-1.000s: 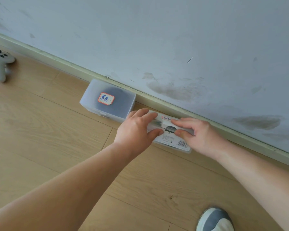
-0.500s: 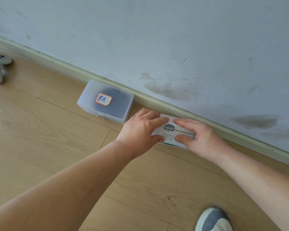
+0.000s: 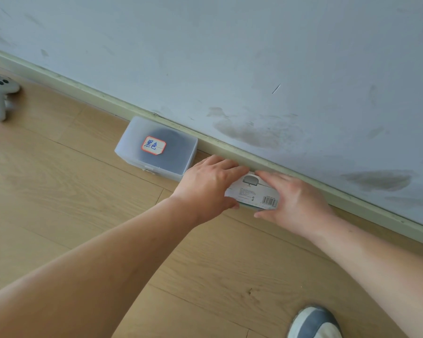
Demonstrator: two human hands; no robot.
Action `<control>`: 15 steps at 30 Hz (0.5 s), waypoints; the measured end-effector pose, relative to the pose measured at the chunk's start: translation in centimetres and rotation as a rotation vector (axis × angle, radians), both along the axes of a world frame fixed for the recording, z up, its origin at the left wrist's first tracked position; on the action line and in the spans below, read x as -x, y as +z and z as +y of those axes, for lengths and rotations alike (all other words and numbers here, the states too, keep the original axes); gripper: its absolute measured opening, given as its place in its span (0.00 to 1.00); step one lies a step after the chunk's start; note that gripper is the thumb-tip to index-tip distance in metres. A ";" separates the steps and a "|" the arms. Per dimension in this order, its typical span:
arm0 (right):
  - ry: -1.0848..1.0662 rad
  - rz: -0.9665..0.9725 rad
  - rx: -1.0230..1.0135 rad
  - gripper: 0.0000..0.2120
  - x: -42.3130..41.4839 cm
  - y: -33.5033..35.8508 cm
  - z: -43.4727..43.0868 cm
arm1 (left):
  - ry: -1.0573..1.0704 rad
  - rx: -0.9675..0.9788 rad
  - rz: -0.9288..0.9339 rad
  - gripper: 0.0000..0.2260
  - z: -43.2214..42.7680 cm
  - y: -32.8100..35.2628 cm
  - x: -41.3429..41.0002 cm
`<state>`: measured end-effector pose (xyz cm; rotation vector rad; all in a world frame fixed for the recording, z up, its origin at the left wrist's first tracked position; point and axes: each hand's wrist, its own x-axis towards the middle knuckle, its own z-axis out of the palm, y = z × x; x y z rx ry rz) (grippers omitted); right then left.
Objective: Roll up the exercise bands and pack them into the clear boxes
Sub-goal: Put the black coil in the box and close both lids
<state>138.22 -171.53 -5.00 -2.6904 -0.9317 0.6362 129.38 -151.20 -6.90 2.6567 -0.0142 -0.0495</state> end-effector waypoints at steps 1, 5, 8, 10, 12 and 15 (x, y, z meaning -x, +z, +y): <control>-0.043 0.047 -0.019 0.42 0.0 0.1 0.0 | -0.001 -0.005 0.002 0.33 0.0 0.0 0.0; -0.368 0.406 -0.249 0.25 -0.1 0.7 0.6 | 0.029 0.024 0.033 0.32 -0.1 -0.2 0.6; -0.453 0.411 -0.312 0.13 1.0 0.5 0.9 | 0.195 0.267 0.030 0.22 -1.1 -0.9 1.7; -0.489 0.410 -0.325 0.12 2.3 0.2 0.6 | 0.307 0.373 -0.029 0.11 -1.9 -1.5 2.4; -0.472 0.401 -0.289 0.13 3.5 -0.2 0.1 | 0.390 0.412 -0.048 0.06 -2.1 -2.1 3.3; -0.435 0.335 -0.293 0.09 4.2 -1.1 -0.2 | 0.454 0.450 0.004 0.11 -1.8 -2.4 4.4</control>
